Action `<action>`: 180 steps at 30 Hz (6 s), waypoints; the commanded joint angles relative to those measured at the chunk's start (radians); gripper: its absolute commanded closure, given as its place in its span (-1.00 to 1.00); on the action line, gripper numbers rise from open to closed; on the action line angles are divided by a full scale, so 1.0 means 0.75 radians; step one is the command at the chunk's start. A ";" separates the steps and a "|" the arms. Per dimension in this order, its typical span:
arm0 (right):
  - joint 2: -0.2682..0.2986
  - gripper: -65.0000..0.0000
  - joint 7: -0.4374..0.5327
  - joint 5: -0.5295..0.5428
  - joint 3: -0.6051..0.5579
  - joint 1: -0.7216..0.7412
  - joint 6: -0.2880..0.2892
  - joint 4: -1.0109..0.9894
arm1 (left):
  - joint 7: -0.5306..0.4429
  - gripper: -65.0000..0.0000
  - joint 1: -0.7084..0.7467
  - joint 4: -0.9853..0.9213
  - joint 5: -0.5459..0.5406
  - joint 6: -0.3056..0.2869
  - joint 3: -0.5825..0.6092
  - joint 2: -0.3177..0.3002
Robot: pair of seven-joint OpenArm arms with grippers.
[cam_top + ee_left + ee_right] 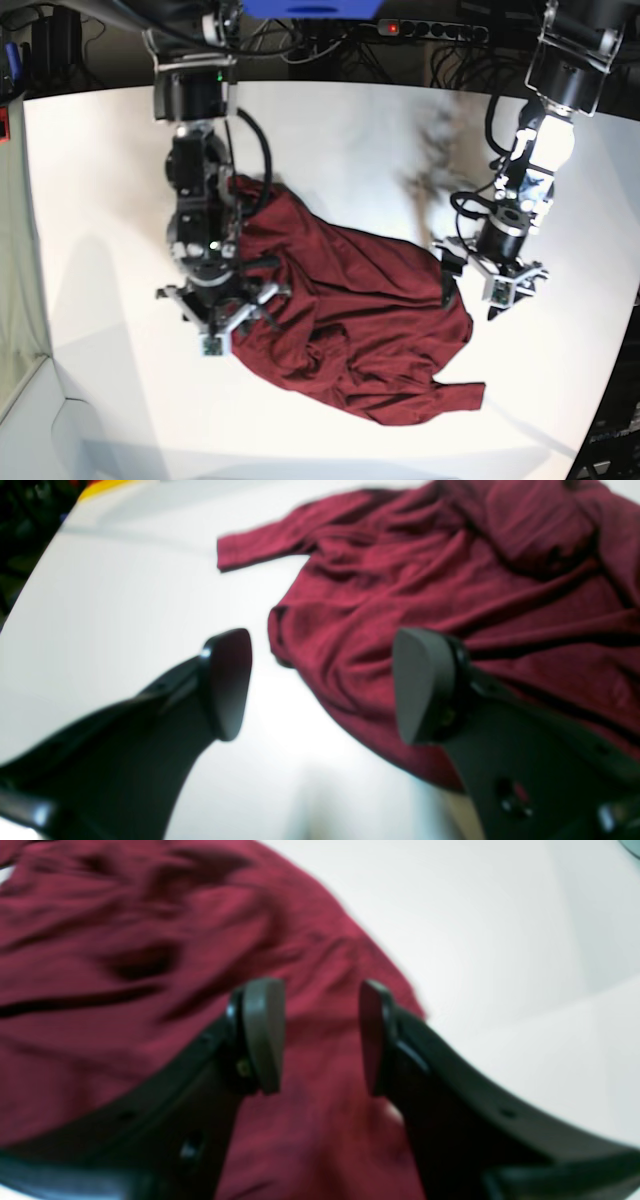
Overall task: Layout the t-shirt on the table in an organized manner, then fold the t-shirt properly
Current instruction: 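Grasp the shirt edges with both grippers, one at each side, then pull the grasped edges apart and away to spread the shirt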
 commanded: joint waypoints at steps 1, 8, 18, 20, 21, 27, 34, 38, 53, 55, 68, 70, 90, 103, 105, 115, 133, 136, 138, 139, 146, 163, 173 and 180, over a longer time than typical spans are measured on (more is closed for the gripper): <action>0.012 0.21 0.035 -0.004 0.023 0.074 -0.010 -0.032 | -0.028 -0.31 -0.024 0.024 -0.002 0.014 -0.013 -0.019; 0.096 0.21 0.035 -0.004 0.176 0.275 -0.008 -0.306 | -0.024 -0.31 0.000 0.040 -0.006 0.019 -0.015 -0.027; 0.124 0.21 0.037 -0.002 0.184 0.301 -0.004 -0.459 | -0.020 -0.31 0.061 0.042 -0.010 0.014 -0.209 -0.021; 0.124 0.21 0.037 -0.002 0.182 0.299 -0.004 -0.461 | -0.020 -0.31 0.064 0.042 -0.010 0.014 -0.230 -0.021; 0.120 0.21 0.037 -0.002 0.182 0.299 -0.004 -0.461 | -0.020 -0.31 0.066 0.042 -0.010 0.014 -0.236 -0.021; 0.118 0.21 0.060 -0.002 0.180 0.303 -0.004 -0.461 | -0.020 -0.31 0.100 0.042 -0.008 0.014 -0.240 -0.033; 0.116 0.21 0.164 -0.002 0.180 0.305 -0.004 -0.582 | -0.020 -0.31 0.100 0.040 -0.006 0.017 -0.240 -0.033; 0.116 0.21 0.215 -0.002 0.180 0.305 -0.004 -0.631 | -0.020 -0.31 0.100 0.038 -0.004 0.019 -0.240 -0.033; 0.085 0.21 0.232 -0.002 0.180 0.344 -0.002 -0.553 | -0.018 -0.31 0.053 0.040 0.000 0.014 -0.463 0.040; 0.069 0.21 0.232 -0.002 0.180 0.346 -0.002 -0.555 | -0.018 -0.31 0.016 0.028 0.000 0.014 -0.473 0.047; 0.059 0.21 0.297 -0.002 0.131 0.328 -0.002 -0.680 | 0.121 -0.31 -0.088 0.018 0.000 0.014 -0.475 0.090; 0.061 0.21 0.358 -0.004 0.131 0.324 -0.004 -0.711 | 0.123 -0.31 -0.088 -0.005 0.000 0.014 -0.473 0.090; 0.079 0.21 0.381 -0.004 0.139 0.346 -0.004 -0.705 | 0.115 -0.31 -0.489 -0.527 0.000 0.012 -0.250 0.241; 0.096 0.21 0.381 -0.004 0.139 0.362 -0.004 -0.713 | -0.284 -0.31 -0.824 -1.257 0.000 0.012 -0.011 0.399; 0.098 0.21 0.381 -0.004 0.139 0.360 -0.004 -0.713 | -0.325 -0.31 -0.833 -1.310 0.000 0.012 -0.001 0.413; 0.098 0.21 0.381 -0.004 0.139 0.309 -0.004 -0.713 | -0.325 -0.31 -0.702 -1.335 0.000 0.012 0.007 0.405; 0.091 0.21 0.371 -0.004 0.131 -0.116 -0.002 -0.216 | -0.173 -0.31 -0.319 -1.067 -0.004 0.010 0.001 0.216; 0.091 0.21 0.371 -0.004 0.131 -0.192 -0.002 -0.154 | -0.057 -0.31 -0.162 -0.807 -0.008 0.021 -0.003 0.165; 0.091 0.22 0.371 -0.004 0.131 -0.239 -0.002 -0.118 | 0.017 -0.31 -0.043 -0.594 -0.010 0.023 -0.005 0.120; 0.091 0.22 0.371 -0.004 0.131 -0.259 -0.002 -0.103 | 0.040 -0.31 0.004 -0.516 -0.010 0.023 -0.007 0.102; 0.096 0.22 0.373 -0.002 0.131 -0.405 -0.002 0.042 | 0.164 -0.31 0.323 -0.128 -0.002 0.019 -0.267 0.032; 0.051 0.22 0.369 -0.002 0.133 -0.615 -0.002 0.476 | 0.170 -0.31 0.679 0.396 -0.010 0.012 -0.690 0.038; 0.051 0.21 0.367 -0.002 0.131 -0.605 -0.002 0.476 | 0.170 -0.31 0.516 0.277 -0.008 0.012 -0.723 0.038; 0.059 0.21 0.367 -0.002 0.131 -0.540 -0.002 0.402 | 0.170 -0.31 0.254 0.003 0.000 0.010 -0.645 0.077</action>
